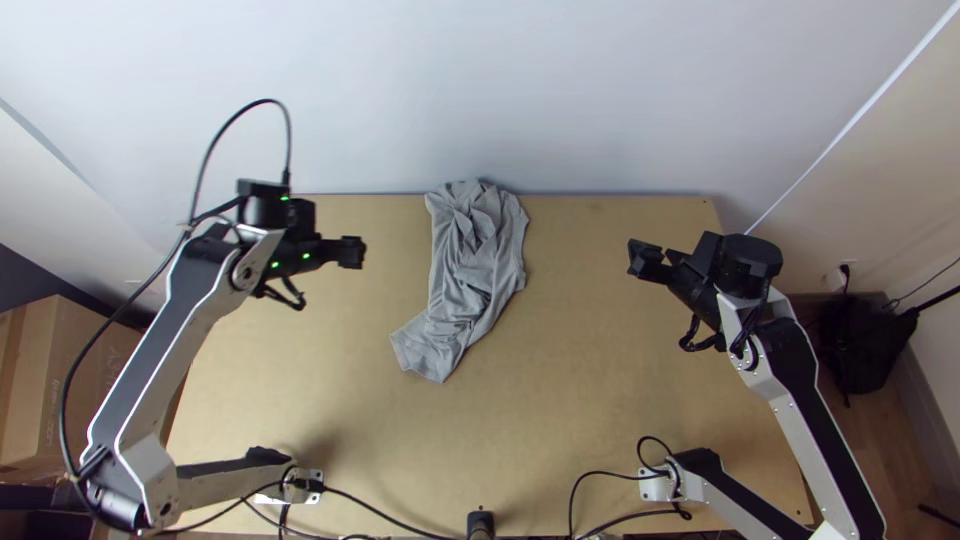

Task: Fold the t-shirt

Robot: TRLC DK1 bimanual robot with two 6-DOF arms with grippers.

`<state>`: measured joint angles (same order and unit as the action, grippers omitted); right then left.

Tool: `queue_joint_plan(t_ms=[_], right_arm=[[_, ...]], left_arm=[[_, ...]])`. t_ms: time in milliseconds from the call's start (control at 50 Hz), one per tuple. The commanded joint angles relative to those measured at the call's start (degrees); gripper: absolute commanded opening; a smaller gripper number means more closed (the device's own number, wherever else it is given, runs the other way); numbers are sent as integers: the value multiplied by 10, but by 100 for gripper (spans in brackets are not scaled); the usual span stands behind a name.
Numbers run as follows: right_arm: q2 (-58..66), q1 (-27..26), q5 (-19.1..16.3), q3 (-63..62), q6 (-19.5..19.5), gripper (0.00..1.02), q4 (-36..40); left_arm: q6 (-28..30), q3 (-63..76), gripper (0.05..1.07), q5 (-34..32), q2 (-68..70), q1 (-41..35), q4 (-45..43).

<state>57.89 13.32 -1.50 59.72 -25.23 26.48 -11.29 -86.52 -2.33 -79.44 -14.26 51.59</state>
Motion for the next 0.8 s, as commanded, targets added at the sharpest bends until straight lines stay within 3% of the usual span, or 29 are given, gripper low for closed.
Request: queue_joint_plan(t_ms=[0,100,260,480,540,660,780], right_arm=[[7,-3,-5,-7,-43,99,5],[13,-3,-14,-19,-67,99,11],[12,-3,-24,-45,-95,99,10],[4,-3,-29,-56,-104,99,22],[-1,-3,-36,-51,-142,99,26],[-9,-29,-96,-59,-221,99,18],[-2,-46,-110,-74,-225,98,5]], left_arm=[[-51,-67,103,-5,-58,-36,34],[-92,-95,103,-13,-108,-60,49],[-148,-105,103,-113,-163,-64,47],[-173,-120,103,-116,-237,-80,8],[-183,-121,103,-116,-253,-81,-11],[-191,-121,103,-116,-279,-96,-42],[-203,-120,101,-116,-302,-111,-54]])
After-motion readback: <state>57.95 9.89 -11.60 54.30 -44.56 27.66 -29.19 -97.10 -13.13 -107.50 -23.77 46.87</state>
